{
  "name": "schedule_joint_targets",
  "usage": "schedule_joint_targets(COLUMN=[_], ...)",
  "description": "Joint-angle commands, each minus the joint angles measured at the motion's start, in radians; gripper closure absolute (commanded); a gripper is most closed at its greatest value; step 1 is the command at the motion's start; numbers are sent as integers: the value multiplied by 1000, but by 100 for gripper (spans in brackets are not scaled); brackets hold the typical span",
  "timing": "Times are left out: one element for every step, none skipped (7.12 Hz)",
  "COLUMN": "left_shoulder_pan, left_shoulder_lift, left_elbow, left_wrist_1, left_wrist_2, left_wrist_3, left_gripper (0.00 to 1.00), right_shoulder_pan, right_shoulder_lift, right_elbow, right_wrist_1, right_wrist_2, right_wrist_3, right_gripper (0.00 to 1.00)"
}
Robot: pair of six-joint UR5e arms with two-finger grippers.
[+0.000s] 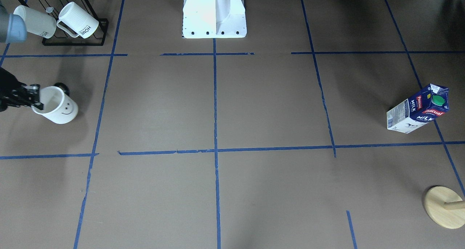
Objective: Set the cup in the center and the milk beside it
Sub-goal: 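Reach the right gripper to the white mug and grasp its rim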
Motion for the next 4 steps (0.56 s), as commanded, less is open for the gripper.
schedule_joint_targets(left_shoulder_pan=[0,0,0,0], left_shoulder_lift=[1,0,0,0], left_elbow=[2,2,0,-1], left_wrist_1=[0,0,0,0], left_wrist_2=[0,0,0,-2], left_wrist_3=[0,0,2,2], left_gripper=[0,0,0,0], right_shoulder_pan=[-104,-175,-245,-287], right_shoulder_lift=[272,364,514,628], right_elbow=[1,-19,-139,-248], right_wrist_1=[-179,-213,-218,-216], right_wrist_2=[18,-55,-127,-160], right_wrist_3=[147,236,399,447], right_gripper=[100,100,100,100])
